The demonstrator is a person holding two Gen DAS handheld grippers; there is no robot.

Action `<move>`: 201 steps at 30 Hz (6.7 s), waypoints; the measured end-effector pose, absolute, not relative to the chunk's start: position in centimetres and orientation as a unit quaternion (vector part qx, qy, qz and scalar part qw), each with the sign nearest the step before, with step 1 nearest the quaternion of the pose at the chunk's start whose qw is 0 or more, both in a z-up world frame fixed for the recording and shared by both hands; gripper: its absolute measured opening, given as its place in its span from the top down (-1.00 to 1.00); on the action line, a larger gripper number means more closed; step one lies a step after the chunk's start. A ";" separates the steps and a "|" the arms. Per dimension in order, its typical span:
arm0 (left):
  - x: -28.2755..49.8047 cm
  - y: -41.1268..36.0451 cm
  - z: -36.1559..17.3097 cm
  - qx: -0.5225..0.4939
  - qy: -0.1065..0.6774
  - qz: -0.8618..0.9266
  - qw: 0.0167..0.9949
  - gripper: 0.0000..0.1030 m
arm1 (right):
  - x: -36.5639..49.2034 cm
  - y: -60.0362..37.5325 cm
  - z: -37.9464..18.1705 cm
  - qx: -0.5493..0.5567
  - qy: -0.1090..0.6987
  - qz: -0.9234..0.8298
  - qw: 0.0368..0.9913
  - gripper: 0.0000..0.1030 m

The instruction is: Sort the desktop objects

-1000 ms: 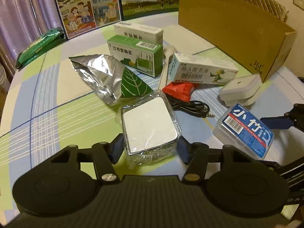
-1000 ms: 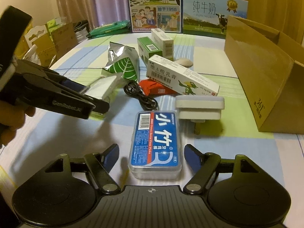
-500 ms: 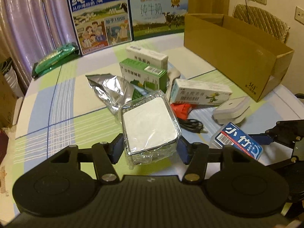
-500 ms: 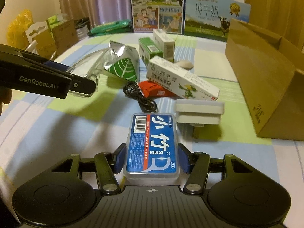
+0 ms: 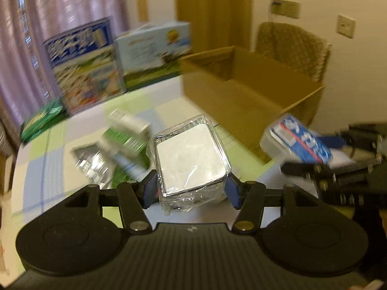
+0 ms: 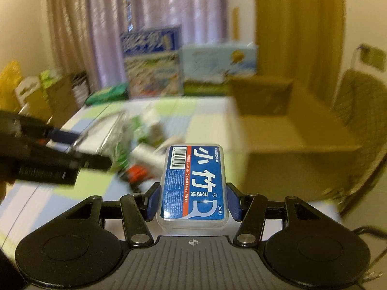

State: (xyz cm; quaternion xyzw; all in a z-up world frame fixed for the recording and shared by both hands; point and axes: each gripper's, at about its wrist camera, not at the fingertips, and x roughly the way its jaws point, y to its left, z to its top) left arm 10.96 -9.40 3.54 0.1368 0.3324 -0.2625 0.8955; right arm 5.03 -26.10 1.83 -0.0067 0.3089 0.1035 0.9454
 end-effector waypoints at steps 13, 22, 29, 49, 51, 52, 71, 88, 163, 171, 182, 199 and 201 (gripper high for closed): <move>16.1 -23.3 5.2 0.152 0.315 -0.334 0.875 -0.03 | 12.4 -40.0 5.0 0.018 0.299 0.027 0.954 -0.03; 19.8 -28.2 2.9 0.159 0.333 -0.351 0.861 -0.03 | 15.5 -43.3 3.6 0.038 0.323 0.028 0.945 -0.04; 20.8 -29.3 1.4 0.178 0.335 -0.347 0.858 -0.14 | 17.1 -43.9 2.8 0.046 0.327 0.035 0.943 -0.04; 17.6 -23.0 4.2 0.144 0.302 -0.310 0.890 -0.40 | 18.0 -42.2 2.0 0.044 0.340 0.052 0.938 -0.12; 17.2 -21.9 4.1 0.140 0.303 -0.302 0.893 -0.41 | 17.6 -42.0 2.2 0.043 0.336 0.050 0.939 -0.20; 17.0 -21.3 4.0 0.137 0.304 -0.299 0.894 -0.41 | 17.3 -42.0 2.4 0.043 0.333 0.049 0.941 -0.24; 10.8 -7.9 3.5 0.100 0.325 -0.194 0.920 -0.65 | 4.5 -35.4 3.9 0.088 0.310 0.103 0.941 -0.82; 9.3 -1.5 1.8 0.073 0.354 -0.161 0.918 -0.91 | 3.0 -26.9 0.2 0.015 0.358 0.170 0.918 -0.96; 21.5 -5.3 -11.4 0.158 0.400 -0.351 0.832 -0.83 | 10.5 -23.2 -9.1 -0.007 0.347 0.166 0.923 -0.24; 18.0 -5.3 -10.3 0.148 0.415 -0.375 0.816 -0.29 | 9.5 -23.5 -8.9 -0.002 0.348 0.160 0.923 -0.24; 18.2 -6.2 -10.3 0.155 0.394 -0.359 0.832 -0.24 | 8.8 -24.4 -8.8 0.008 0.350 0.144 0.925 -0.24; 12.9 -8.4 -9.7 0.180 0.397 -0.358 0.826 0.66 | 7.1 -24.6 -8.7 -0.005 0.350 0.140 0.926 -0.24; 12.6 -8.5 -9.8 0.181 0.393 -0.349 0.831 0.65 | 6.9 -24.6 -8.8 -0.007 0.351 0.140 0.926 -0.24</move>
